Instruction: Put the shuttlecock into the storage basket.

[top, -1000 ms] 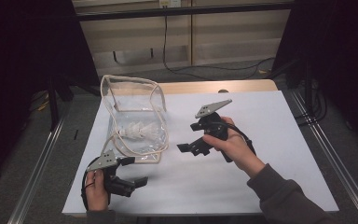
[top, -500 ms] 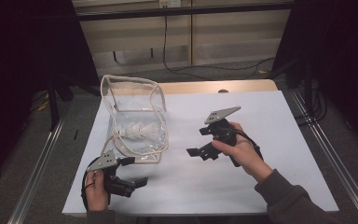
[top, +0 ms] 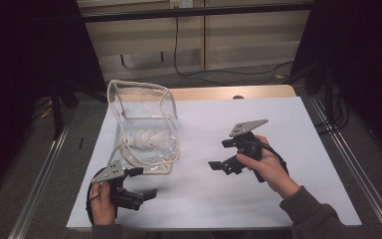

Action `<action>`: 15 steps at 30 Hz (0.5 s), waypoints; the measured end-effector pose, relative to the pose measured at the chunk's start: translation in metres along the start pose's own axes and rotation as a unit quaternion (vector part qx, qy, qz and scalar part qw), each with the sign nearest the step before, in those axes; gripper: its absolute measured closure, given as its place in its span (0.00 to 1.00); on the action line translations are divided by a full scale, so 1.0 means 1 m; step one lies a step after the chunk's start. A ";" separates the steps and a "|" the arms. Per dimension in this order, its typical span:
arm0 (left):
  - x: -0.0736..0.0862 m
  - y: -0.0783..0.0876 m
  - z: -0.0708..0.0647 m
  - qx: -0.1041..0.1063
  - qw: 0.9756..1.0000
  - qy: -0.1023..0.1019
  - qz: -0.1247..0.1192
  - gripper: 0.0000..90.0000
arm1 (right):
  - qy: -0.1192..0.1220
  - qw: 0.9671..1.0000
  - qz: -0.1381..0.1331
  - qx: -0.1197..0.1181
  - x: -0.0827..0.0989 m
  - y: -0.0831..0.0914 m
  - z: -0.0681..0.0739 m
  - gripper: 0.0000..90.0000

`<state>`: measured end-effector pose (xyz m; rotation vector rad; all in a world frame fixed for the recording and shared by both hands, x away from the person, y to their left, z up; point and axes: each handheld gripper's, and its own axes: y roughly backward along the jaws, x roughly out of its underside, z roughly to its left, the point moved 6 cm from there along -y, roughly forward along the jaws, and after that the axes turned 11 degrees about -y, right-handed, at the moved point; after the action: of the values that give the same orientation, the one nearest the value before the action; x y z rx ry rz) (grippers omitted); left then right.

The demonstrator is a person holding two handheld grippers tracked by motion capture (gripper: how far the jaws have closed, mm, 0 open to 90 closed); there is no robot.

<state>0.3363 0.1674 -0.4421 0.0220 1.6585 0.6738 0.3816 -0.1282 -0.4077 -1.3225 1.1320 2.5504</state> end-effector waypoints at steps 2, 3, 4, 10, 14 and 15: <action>0.000 0.000 0.000 0.001 1.000 0.001 -0.001 0.03 | -0.001 1.000 0.002 0.003 0.004 0.000 -0.003 0.05; 0.000 0.000 0.000 0.001 1.000 0.001 -0.001 0.03 | 0.000 1.000 0.003 0.004 0.005 0.001 -0.003 0.05; 0.000 0.000 0.000 0.000 1.000 0.001 -0.001 0.03 | -0.002 1.000 0.002 0.002 0.008 0.002 -0.005 0.05; 0.000 0.000 0.000 0.000 1.000 0.001 0.000 0.03 | -0.011 1.000 -0.003 0.004 0.017 0.006 -0.011 0.05; 0.000 -0.001 0.000 0.001 1.000 -0.001 0.001 0.03 | -0.008 1.000 -0.003 0.008 0.022 0.010 -0.014 0.06; 0.000 -0.001 0.000 0.001 1.000 0.001 0.001 0.03 | -0.009 1.000 -0.003 0.009 0.023 0.011 -0.014 0.06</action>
<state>0.3365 0.1667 -0.4429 0.0252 1.6607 0.6738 0.3733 -0.1511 -0.4231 -1.2947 1.1417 2.5366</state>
